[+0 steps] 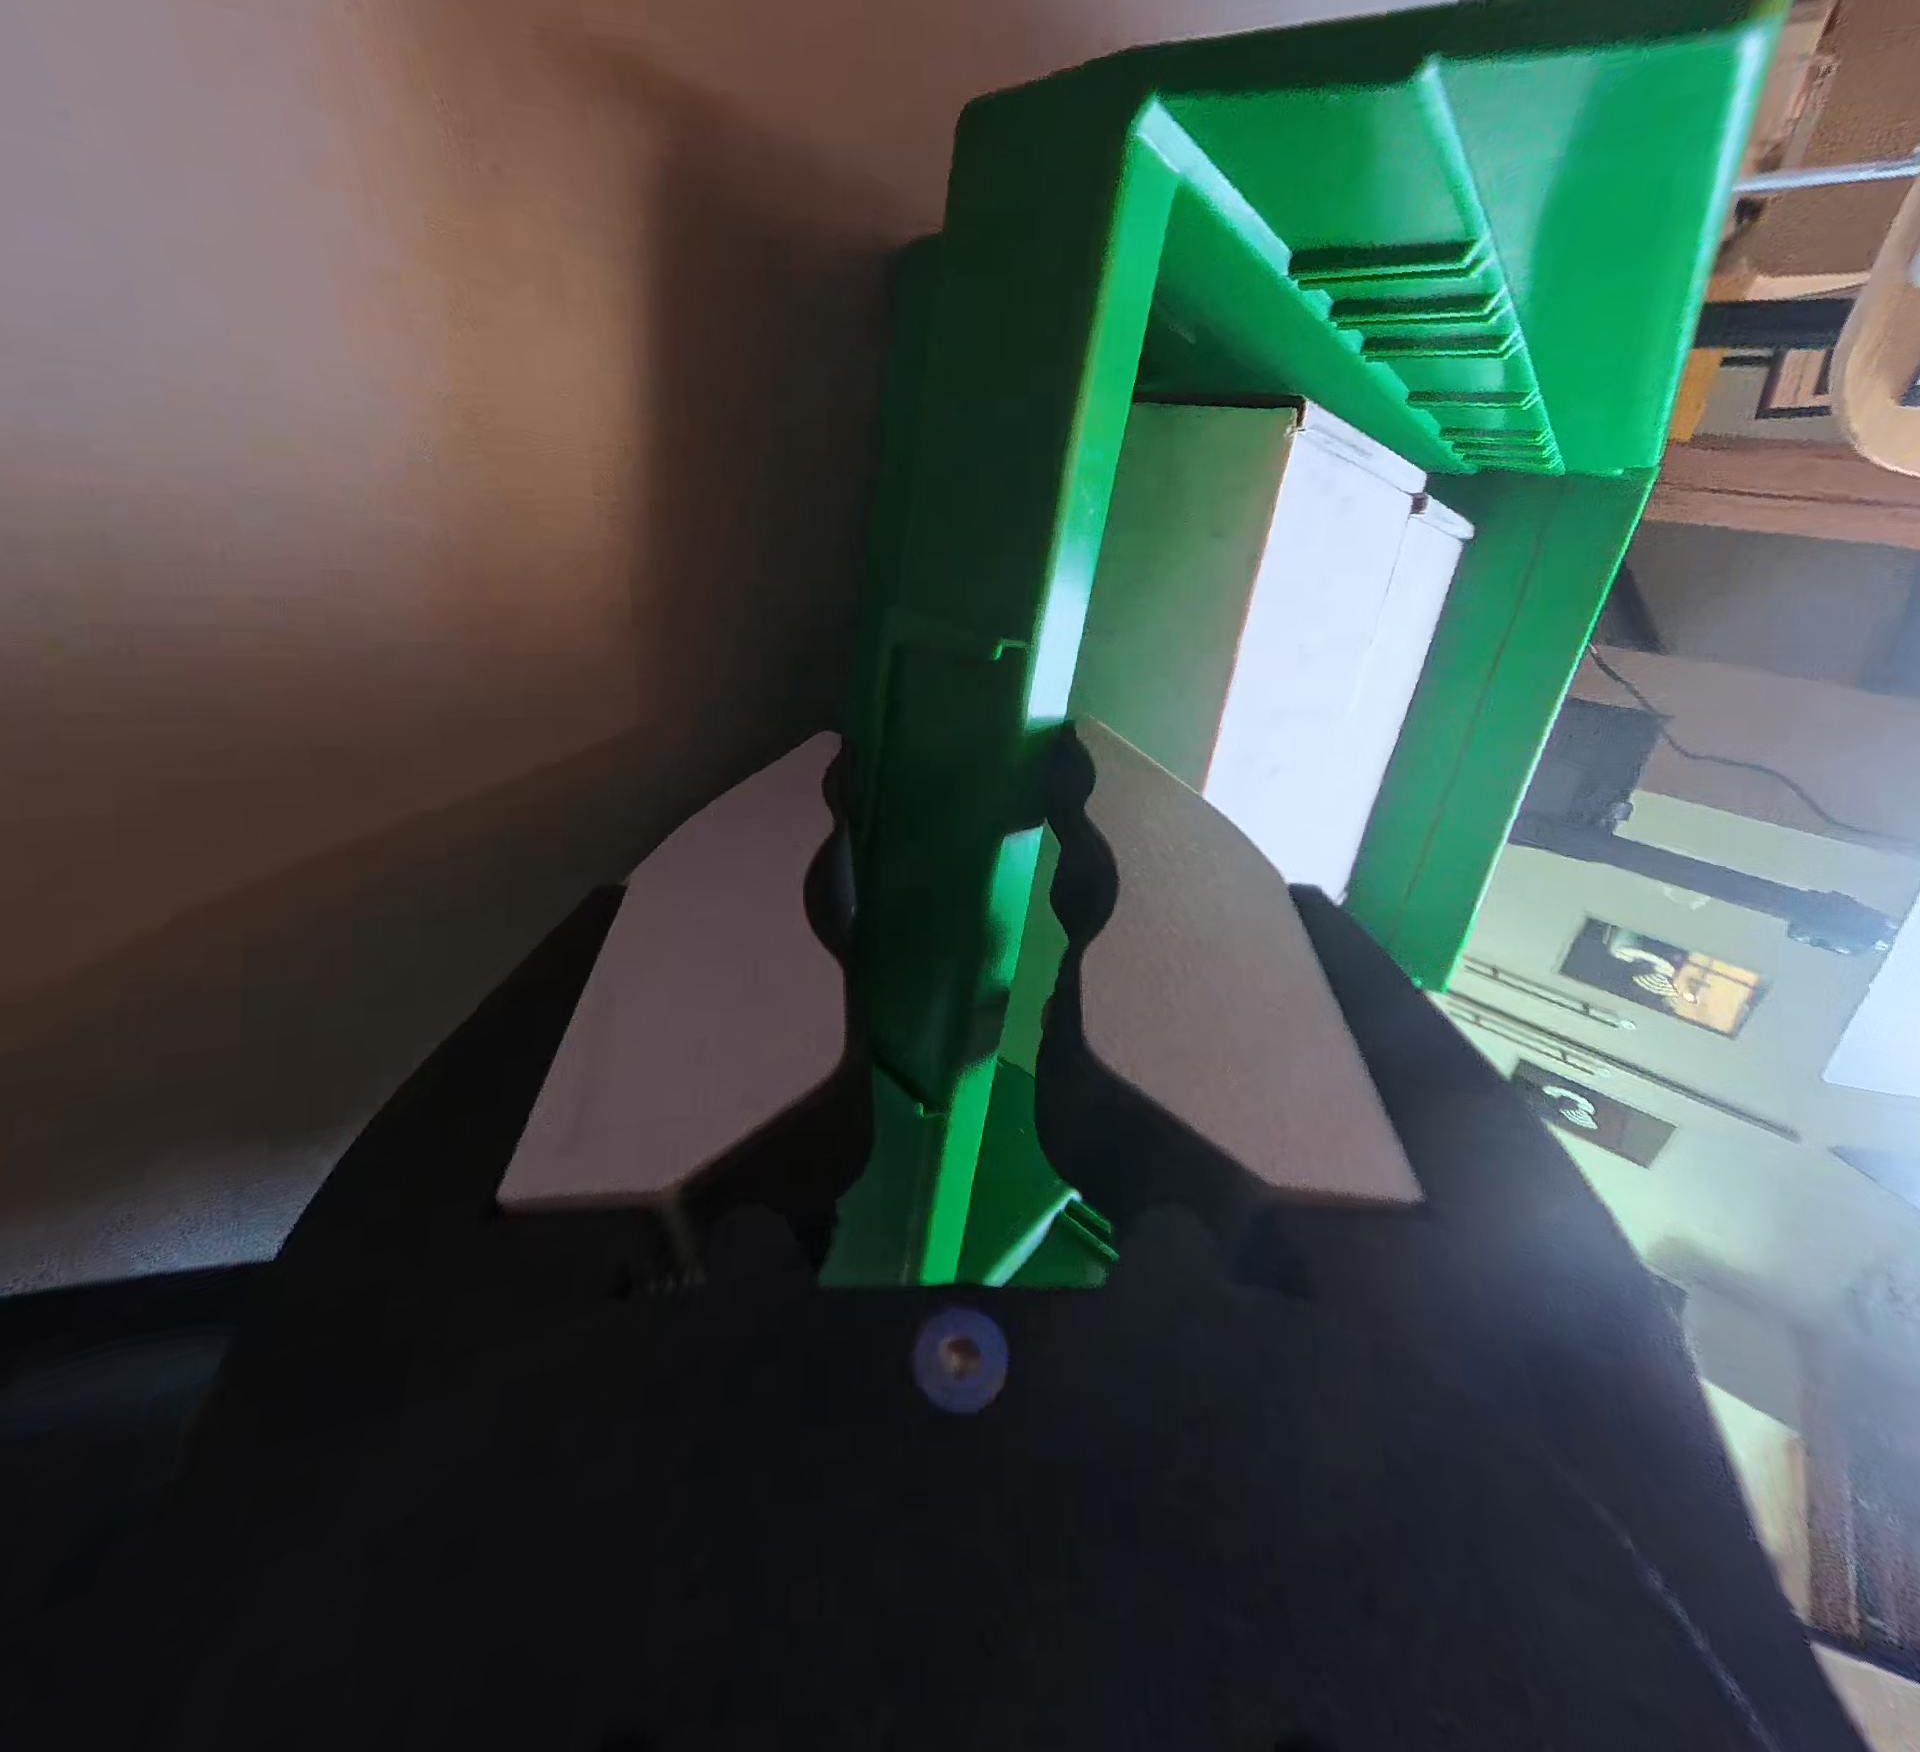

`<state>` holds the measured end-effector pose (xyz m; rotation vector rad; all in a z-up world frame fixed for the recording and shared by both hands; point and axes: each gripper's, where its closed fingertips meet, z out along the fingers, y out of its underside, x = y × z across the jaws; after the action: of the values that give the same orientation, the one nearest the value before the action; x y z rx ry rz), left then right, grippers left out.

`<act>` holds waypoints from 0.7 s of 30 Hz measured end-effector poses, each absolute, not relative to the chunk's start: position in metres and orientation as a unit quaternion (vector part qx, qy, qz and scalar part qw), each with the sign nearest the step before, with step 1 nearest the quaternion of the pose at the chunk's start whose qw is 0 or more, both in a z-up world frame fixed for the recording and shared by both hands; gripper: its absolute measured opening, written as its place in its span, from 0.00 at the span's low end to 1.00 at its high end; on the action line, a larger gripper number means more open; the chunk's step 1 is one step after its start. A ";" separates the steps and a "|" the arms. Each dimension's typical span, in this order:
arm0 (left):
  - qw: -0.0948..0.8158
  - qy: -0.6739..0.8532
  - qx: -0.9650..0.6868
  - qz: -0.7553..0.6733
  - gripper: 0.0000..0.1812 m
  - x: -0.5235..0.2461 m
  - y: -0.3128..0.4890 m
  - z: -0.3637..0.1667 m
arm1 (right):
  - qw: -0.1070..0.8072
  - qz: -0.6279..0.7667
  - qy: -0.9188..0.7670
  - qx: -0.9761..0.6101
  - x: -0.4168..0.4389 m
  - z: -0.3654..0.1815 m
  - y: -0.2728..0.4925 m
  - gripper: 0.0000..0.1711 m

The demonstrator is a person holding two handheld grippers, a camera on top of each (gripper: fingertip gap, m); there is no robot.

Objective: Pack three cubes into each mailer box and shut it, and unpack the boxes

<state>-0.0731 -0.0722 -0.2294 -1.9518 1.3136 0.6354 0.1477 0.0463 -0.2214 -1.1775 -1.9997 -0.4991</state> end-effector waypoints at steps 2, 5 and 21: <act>0.355 0.533 -0.731 0.234 0.17 -0.055 -0.052 -0.229 | 0.399 -0.166 -0.774 -0.462 0.148 -0.217 0.031 0.20; 0.382 0.578 -0.684 0.228 0.18 -0.033 -0.027 -0.228 | 0.445 -0.062 -0.741 -0.498 0.147 -0.196 0.000 0.20; 0.538 0.205 -0.815 -0.065 0.24 0.078 -0.021 -0.166 | 0.504 0.229 -0.337 -0.762 0.260 -0.154 0.064 0.31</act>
<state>0.0782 -0.0213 -0.1659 -1.9387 0.4878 -0.1536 0.2595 0.0638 -0.1543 -1.8388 -0.8138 0.5539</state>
